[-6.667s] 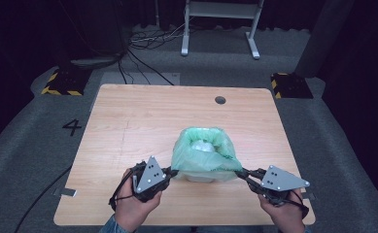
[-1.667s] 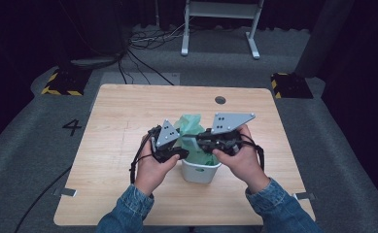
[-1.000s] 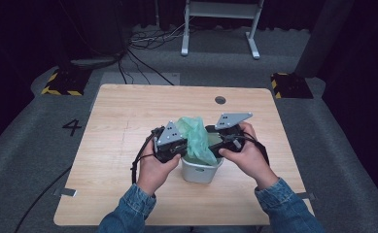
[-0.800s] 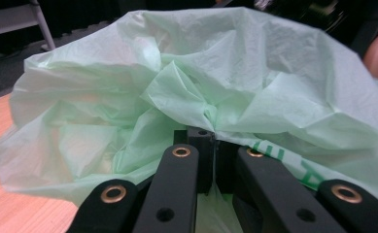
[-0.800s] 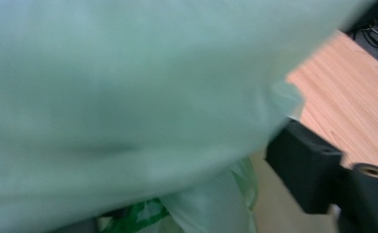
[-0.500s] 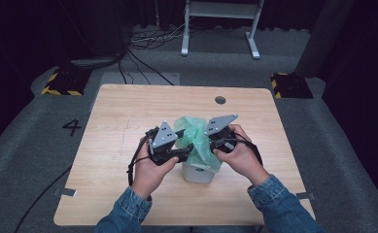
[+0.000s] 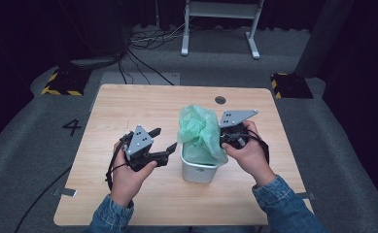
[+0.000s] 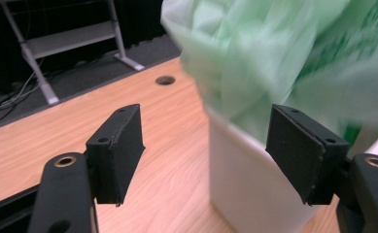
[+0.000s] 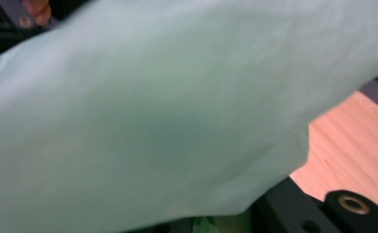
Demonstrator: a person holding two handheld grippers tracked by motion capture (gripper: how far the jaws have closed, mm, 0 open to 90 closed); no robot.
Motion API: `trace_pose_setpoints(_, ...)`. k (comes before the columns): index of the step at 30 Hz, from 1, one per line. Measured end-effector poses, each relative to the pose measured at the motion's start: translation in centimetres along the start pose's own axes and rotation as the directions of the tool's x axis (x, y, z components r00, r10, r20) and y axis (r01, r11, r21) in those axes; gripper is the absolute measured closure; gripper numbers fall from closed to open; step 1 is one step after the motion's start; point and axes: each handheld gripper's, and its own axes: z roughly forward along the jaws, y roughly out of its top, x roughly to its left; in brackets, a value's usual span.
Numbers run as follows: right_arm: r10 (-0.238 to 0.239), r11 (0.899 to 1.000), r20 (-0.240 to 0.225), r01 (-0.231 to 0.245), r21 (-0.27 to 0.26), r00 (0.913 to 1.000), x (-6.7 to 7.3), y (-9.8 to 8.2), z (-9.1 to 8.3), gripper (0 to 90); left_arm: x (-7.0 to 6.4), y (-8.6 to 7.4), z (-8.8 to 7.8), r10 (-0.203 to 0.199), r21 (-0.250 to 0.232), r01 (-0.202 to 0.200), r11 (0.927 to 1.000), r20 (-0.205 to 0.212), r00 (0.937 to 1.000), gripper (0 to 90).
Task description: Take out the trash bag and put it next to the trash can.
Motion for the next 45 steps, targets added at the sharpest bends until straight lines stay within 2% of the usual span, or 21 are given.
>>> trace_pose_setpoints(2,-0.001,0.999,0.005,0.001,-0.034,1.0000,0.1,0.2,-0.3,85.1,0.2,-0.5,-0.5,-0.002,-0.003,0.002,1.0000,-0.011,0.9999,28.5)
trace_pose_setpoints(3,-0.001,0.999,0.005,0.001,-0.034,1.0000,0.1,0.2,-0.3,85.1,0.4,-0.7,-0.8,0.000,0.001,0.000,1.0000,-0.022,0.9998,28.5)
trace_pose_setpoints(5,0.005,0.997,0.009,-0.004,-0.072,0.9999,0.2,0.5,-0.7,85.0,0.6,-1.2,-1.2,0.008,0.016,-0.008,0.9998,-0.044,0.9990,27.5)
trace_pose_setpoints(6,0.011,0.994,0.014,-0.010,-0.106,0.9998,0.3,0.7,-1.0,85.1,0.8,-1.6,-1.6,0.015,0.034,-0.013,0.9993,-0.056,0.9983,27.2)
trace_pose_setpoints(7,0.011,0.994,0.014,-0.010,-0.106,0.9998,0.3,0.7,-1.0,85.1,0.8,-1.6,-1.6,0.015,0.034,-0.013,0.9993,-0.056,0.9983,26.7)
trace_pose_setpoints(10,0.024,0.986,0.026,-0.020,-0.166,0.9994,0.5,1.3,-1.8,85.2,0.8,-2.3,-2.0,0.019,0.037,-0.016,0.9992,-0.075,0.9970,26.3)
trace_pose_setpoints(11,0.024,0.986,0.026,-0.020,-0.166,0.9994,0.5,1.3,-1.8,85.2,0.9,-2.6,-2.1,0.017,0.040,-0.014,0.9991,-0.075,0.9970,26.3)
trace_pose_setpoints(14,0.027,0.977,0.039,-0.018,-0.212,0.9989,0.7,1.7,-2.4,85.2,1.1,-3.5,-2.3,0.004,0.049,0.001,0.9988,-0.097,0.9953,26.1)
trace_pose_setpoints(20,0.031,0.960,0.057,-0.014,-0.281,0.9979,1.0,2.7,-3.7,85.1,2.0,-4.4,-2.7,-0.035,0.061,0.042,0.9972,-0.110,0.9933,26.2)
trace_pose_setpoints(26,0.031,0.951,0.067,-0.009,-0.308,0.9973,1.1,3.4,-4.2,84.7,2.2,-4.6,-3.2,-0.042,0.069,0.050,0.9964,-0.118,0.9922,25.8)
trace_pose_setpoints(31,0.029,0.948,0.083,-0.001,-0.320,0.9961,1.0,3.6,-5.0,84.6,2.3,-4.8,-3.4,-0.013,0.097,0.026,0.9950,-0.126,0.9920,25.4)
trace_pose_setpoints(34,0.034,0.944,0.102,0.001,-0.329,0.9942,0.8,3.6,-5.9,84.6,2.5,-5.1,-3.6,-0.014,0.108,0.028,0.9937,-0.132,0.9912,24.9)
trace_pose_setpoints(38,0.047,0.940,0.132,0.001,-0.341,0.9902,0.3,3.3,-7.1,84.3,2.7,-5.5,-3.7,-0.024,0.125,0.041,0.9913,-0.135,0.9905,24.8)
trace_pose_setpoints(39,0.053,0.940,0.151,0.002,-0.342,0.9870,0.0,3.2,-7.7,84.1,2.7,-5.7,-3.7,-0.027,0.126,0.044,0.9910,-0.138,0.9901,24.7)
trace_pose_setpoints(43,0.060,0.940,0.175,0.003,-0.341,0.9828,-0.4,2.9,-8.8,84.0,3.1,-6.0,-4.0,-0.033,0.130,0.053,0.9901,-0.151,0.9880,24.6)
trace_pose_setpoints(45,0.066,0.941,0.201,0.006,-0.337,0.9774,-0.9,2.5,-9.8,83.8,3.2,-6.1,-4.2,-0.037,0.132,0.058,0.9896,-0.156,0.9870,24.6)
